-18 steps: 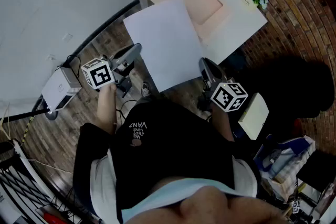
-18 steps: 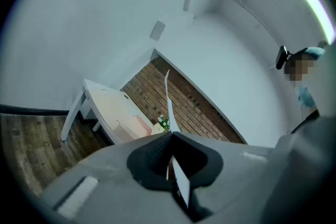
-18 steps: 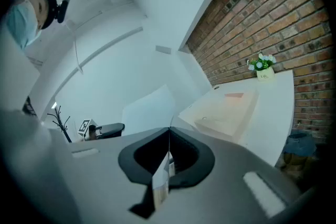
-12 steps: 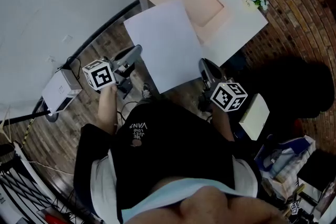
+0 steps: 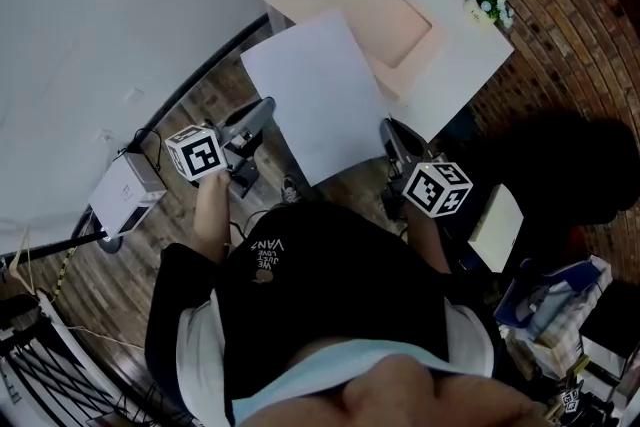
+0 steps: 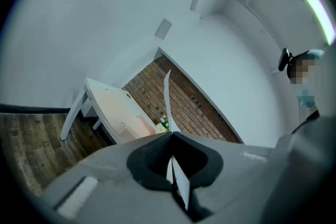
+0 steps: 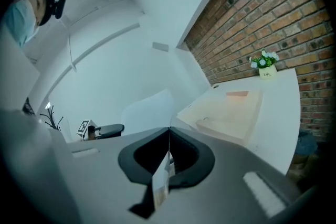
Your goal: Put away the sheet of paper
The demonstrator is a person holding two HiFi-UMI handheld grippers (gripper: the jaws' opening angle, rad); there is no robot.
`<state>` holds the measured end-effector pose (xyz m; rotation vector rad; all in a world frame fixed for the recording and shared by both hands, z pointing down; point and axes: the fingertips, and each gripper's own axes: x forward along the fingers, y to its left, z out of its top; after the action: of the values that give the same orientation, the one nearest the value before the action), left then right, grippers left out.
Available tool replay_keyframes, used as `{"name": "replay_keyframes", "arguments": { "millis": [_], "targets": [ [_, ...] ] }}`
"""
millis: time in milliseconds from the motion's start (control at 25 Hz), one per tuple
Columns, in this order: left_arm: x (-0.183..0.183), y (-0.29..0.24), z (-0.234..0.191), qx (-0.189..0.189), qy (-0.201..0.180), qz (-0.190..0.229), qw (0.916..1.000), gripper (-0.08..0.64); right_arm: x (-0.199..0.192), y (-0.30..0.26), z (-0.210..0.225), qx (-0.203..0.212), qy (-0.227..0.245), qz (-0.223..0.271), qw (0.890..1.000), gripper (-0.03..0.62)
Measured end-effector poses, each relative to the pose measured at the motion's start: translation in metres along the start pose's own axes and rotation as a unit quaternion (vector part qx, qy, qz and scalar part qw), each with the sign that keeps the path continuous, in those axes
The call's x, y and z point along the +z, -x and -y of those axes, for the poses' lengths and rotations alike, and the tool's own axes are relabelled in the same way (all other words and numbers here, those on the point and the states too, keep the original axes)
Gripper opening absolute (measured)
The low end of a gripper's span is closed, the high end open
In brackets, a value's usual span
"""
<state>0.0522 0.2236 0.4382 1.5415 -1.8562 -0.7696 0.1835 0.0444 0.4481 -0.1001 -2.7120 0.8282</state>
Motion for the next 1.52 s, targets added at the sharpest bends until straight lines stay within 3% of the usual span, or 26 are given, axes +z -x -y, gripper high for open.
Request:
{"name": "replay_keyframes", "arguments": {
  "millis": [520,1000,1520],
  "targets": [
    [0.049,0.004,-0.044,-0.022,0.005,-0.03,0.9993,0.002,-0.001,-0.056,-0.021,-0.037,-0.014,0.02,0.999,-0.005],
    [0.067,0.008,-0.079,-0.046,0.019,-0.06,0.997,0.002,-0.015,-0.088,-0.032,-0.076,-0.035,0.024,0.996,-0.005],
    [0.081,-0.018,-0.102,-0.045,0.025,-0.059,0.997,0.002,0.006,-0.112,-0.011,-0.076,-0.039,0.024,0.996,-0.005]
  ]
}}
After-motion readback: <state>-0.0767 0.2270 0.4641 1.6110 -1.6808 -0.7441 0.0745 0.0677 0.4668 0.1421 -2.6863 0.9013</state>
